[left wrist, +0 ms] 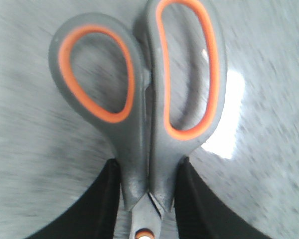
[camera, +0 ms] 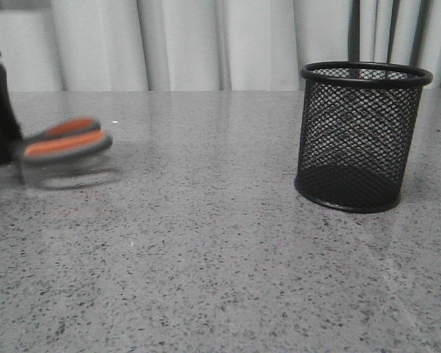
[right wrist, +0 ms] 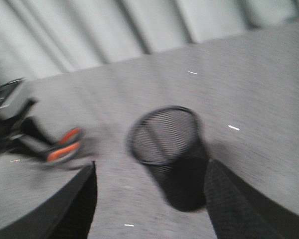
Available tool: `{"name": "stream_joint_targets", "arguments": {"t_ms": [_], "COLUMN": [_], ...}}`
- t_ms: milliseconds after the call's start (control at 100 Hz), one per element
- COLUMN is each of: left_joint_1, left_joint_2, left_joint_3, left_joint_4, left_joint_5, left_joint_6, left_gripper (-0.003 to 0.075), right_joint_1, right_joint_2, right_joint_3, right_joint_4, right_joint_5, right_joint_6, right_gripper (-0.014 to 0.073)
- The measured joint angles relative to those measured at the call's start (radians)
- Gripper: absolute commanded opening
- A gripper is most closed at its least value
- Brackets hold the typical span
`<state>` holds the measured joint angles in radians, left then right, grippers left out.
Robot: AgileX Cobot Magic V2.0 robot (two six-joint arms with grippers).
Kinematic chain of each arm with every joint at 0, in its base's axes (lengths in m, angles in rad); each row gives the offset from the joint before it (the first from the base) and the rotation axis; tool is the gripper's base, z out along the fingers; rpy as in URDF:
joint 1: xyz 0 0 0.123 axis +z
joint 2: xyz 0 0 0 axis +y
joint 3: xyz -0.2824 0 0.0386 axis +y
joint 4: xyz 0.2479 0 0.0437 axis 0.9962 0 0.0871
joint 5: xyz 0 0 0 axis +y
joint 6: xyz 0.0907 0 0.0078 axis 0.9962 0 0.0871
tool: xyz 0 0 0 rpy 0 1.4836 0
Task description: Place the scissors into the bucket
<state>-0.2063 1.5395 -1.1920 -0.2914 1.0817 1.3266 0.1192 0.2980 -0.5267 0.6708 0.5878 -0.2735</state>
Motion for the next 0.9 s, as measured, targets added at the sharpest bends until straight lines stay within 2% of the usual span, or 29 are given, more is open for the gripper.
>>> {"name": "stream_joint_targets", "arguments": {"t_ms": [120, 230, 490, 630, 770, 900], "left_joint_1": [-0.038, -0.119, -0.404, -0.526, -0.608, -0.634], "left_joint_2": [-0.078, -0.157, -0.277, -0.295, -0.297, -0.297], "left_joint_3": [-0.032, -0.058, -0.081, -0.081, -0.082, -0.082], "left_joint_4": [-0.026, -0.033, -0.043, -0.045, -0.047, -0.047], "left_joint_5": [-0.072, -0.119, -0.201, -0.245, -0.296, -0.339], "left_joint_6": [0.0, -0.002, -0.002, -0.002, -0.002, -0.002], "left_gripper": [-0.002, -0.002, -0.002, -0.002, -0.002, -0.002], "right_joint_1": [0.002, 0.002, 0.002, 0.002, 0.002, 0.002], "right_joint_2": [0.014, 0.077, 0.307, 0.41, 0.489, 0.538], "right_joint_3": [-0.055, -0.099, -0.192, -0.235, -0.265, -0.282], "right_joint_4": [0.303, 0.457, 0.512, 0.563, 0.611, 0.621], "right_joint_5": [0.058, 0.13, 0.225, 0.268, 0.297, 0.303], "right_joint_6": [-0.289, -0.383, -0.429, -0.469, -0.499, -0.505], "right_gripper": [0.0419, 0.0423, 0.0424, 0.0424, 0.0424, 0.0423]}}
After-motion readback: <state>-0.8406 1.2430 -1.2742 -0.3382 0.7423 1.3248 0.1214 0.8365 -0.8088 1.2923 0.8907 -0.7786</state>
